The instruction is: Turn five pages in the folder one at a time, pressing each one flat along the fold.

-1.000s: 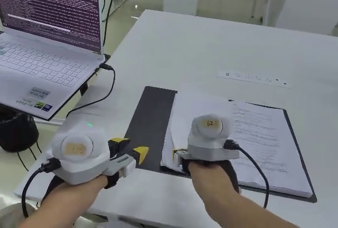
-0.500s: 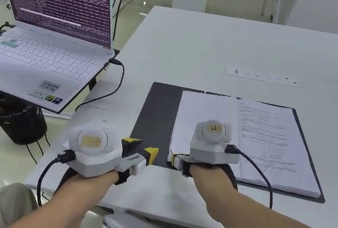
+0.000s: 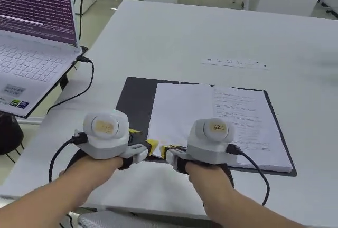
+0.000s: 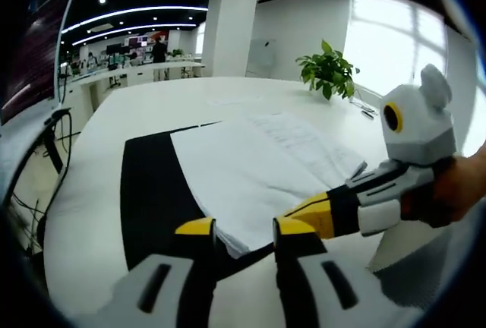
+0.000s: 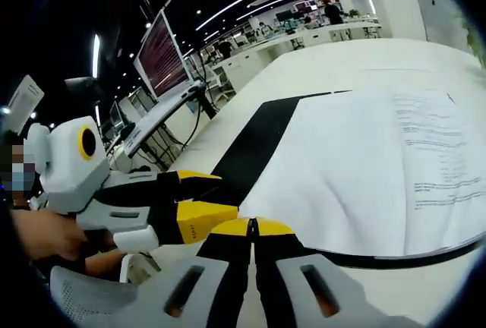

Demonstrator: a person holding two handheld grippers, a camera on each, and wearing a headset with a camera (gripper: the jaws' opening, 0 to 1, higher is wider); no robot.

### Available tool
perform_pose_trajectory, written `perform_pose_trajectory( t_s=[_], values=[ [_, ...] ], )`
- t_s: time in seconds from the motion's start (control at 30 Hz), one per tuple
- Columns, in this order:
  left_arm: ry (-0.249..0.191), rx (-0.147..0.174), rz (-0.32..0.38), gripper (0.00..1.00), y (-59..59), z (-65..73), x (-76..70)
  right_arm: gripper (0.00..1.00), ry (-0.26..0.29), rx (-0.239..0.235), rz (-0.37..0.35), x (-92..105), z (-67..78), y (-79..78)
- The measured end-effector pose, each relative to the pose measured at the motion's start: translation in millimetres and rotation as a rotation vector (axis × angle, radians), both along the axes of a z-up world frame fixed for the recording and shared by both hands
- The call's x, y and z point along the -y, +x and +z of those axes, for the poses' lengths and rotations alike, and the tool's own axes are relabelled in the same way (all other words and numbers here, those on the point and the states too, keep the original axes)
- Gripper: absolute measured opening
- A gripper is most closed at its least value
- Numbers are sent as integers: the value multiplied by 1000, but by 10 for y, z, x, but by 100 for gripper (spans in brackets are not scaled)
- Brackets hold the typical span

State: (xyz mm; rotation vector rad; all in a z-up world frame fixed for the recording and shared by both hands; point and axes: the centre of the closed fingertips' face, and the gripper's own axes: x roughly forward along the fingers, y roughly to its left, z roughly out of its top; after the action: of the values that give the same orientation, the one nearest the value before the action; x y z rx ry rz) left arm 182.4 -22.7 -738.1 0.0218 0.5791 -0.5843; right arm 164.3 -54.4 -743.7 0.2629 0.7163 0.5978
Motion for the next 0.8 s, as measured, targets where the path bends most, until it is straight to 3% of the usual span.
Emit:
perform_pose_trajectory(
  t_s=[0.17, 0.33, 0.47, 0.63, 0.8],
  values=[
    [76, -35, -11, 29, 91, -228, 171, 0, 28, 4, -100, 358, 52, 102],
    [118, -49, 64, 29, 176, -399, 137, 0, 61, 36, -180, 676, 115, 248],
    [154, -55, 109, 29, 149, -512, 102, 0, 79, 69, -211, 859, 118, 394],
    [142, 6, 159, 30, 154, -513, 95, 0, 80, 106, -201, 958, 93, 595],
    [93, 35, 203, 29, 159, -511, 68, 0, 72, 138, -184, 1015, 90, 836]
  ],
)
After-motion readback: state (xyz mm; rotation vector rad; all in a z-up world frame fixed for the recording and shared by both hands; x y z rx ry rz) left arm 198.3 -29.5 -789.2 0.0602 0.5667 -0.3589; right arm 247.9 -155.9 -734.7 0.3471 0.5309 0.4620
